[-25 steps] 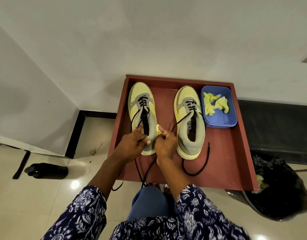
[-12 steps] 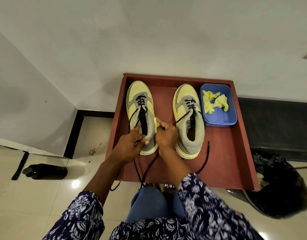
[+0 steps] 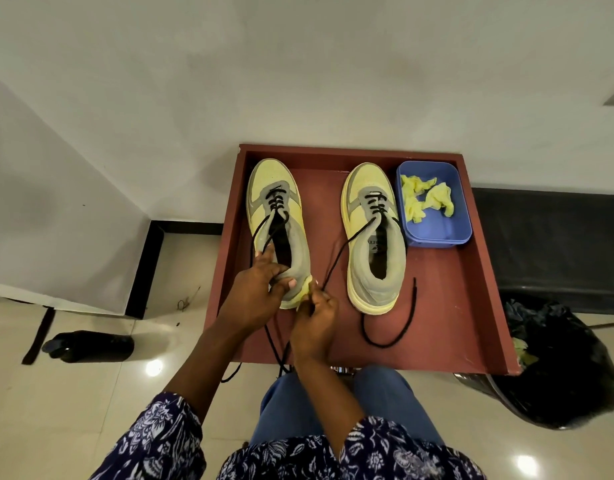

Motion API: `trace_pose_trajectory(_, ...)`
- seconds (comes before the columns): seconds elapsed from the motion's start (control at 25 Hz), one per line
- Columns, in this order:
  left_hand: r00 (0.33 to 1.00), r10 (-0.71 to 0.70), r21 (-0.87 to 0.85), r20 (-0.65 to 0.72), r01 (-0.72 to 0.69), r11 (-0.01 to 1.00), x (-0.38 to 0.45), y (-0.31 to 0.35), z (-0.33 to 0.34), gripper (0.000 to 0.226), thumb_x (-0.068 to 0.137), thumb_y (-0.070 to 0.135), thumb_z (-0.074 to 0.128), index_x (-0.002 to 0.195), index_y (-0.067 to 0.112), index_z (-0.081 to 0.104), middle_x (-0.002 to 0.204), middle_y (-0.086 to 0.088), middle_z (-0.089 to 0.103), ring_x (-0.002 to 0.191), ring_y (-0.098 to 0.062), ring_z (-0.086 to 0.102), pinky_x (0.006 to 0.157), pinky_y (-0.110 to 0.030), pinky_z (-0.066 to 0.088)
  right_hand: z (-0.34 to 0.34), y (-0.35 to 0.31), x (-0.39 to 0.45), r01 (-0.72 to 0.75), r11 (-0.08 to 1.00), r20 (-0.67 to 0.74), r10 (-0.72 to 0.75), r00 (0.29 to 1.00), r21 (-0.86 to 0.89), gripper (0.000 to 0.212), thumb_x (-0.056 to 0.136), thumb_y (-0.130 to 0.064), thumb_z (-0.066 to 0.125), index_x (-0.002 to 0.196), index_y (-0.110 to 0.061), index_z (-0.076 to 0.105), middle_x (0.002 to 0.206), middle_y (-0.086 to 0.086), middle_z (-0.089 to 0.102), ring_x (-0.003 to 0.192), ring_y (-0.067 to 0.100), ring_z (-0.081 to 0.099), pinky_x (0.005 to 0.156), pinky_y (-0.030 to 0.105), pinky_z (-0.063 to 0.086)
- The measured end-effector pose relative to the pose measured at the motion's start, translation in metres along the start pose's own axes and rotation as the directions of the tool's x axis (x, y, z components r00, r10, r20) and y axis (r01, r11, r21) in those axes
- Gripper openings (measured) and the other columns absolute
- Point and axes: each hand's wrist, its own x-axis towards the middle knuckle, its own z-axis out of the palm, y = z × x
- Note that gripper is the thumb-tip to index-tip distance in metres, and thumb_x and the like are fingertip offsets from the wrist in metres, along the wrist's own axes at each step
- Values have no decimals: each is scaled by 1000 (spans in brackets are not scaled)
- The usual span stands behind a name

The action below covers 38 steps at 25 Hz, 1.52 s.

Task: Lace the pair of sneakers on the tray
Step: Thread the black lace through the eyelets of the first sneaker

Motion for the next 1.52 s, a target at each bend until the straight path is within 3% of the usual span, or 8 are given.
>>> trace_pose_trajectory(0.16, 999, 0, 8, -50, 1, 1000, 0, 3, 2, 40, 89, 23, 59, 126, 9, 54, 151, -9, 28, 139, -24, 28, 109, -34, 32, 5, 4, 14, -249, 900, 31, 255, 967, 357, 8, 91, -3, 49, 87, 1, 55, 80, 9, 57, 75, 17, 58, 70, 27, 49)
trace_pose_trajectory(0.28, 998, 26, 82, -61, -21, 996, 7, 13, 9, 50, 90, 31, 55, 134, 9, 45, 152, -12, 25, 144, -24, 12, 113, -37, 22, 6, 7, 28, -267, 934, 40, 265, 963, 236, 22, 91, -5, 50, 105, 11, 57, 94, 17, 60, 79, 18, 58, 69, 25, 51)
trace_pose_trajectory(0.4, 999, 12, 183, -41, -4, 983, 13, 18, 17, 51, 96, 33, 42, 141, 11, 33, 155, -12, 16, 145, -25, -4, 116, -37, 9, 1, 10, 33, -77, 992, 59, 83, 995, -105, 26, 90, -9, 54, 115, -9, 64, 112, 9, 66, 94, 16, 63, 83, 27, 54)
trace_pose_trajectory(0.48, 998, 32, 169, -46, -23, 985, 14, 16, 20, 50, 97, 32, 39, 141, 9, 34, 154, -14, 17, 144, -25, -7, 115, -36, 6, -2, 2, 37, -13, 983, 73, 27, 997, -185, 30, 88, -7, 54, 116, -15, 64, 115, 4, 66, 102, 19, 62, 92, 32, 51)
trace_pose_trajectory(0.64, 996, 65, -4, -68, -65, 998, 10, 4, 16, 60, 86, 38, 30, 135, 5, 43, 152, -15, 21, 137, -13, -12, 113, -35, 0, 7, -16, 48, -41, 989, 106, 56, 993, -144, 33, 84, 1, 51, 107, -14, 69, 107, 4, 70, 98, 20, 65, 92, 38, 52)
trace_pose_trajectory(0.88, 996, 73, -78, -59, -78, 994, 8, -11, 12, 56, 87, 36, 35, 133, 7, 46, 152, -9, 21, 140, -10, -7, 117, -41, 12, 9, -17, 42, -70, 986, 128, 90, 988, -149, 33, 87, 1, 50, 111, -13, 68, 111, 3, 69, 102, 17, 64, 95, 35, 50)
trace_pose_trajectory(1.12, 987, 131, -41, -92, -135, 990, -4, -22, 9, 49, 87, 32, 40, 127, 7, 53, 147, 0, 27, 139, -8, 6, 111, -33, 20, 11, 9, -3, -200, 980, 58, 200, 978, -1, 33, 86, 6, 51, 110, -10, 66, 111, 7, 66, 104, 22, 62, 94, 36, 52)
trace_pose_trajectory(1.52, 984, 166, -23, -71, -168, 985, -3, -27, 5, 47, 88, 35, 41, 126, 10, 54, 140, 12, 24, 137, 0, 5, 109, -21, 15, 28, -26, 66, -238, 970, 146, 229, 962, 48, 31, 87, -2, 50, 109, -16, 66, 112, 4, 67, 102, 19, 64, 95, 39, 51)
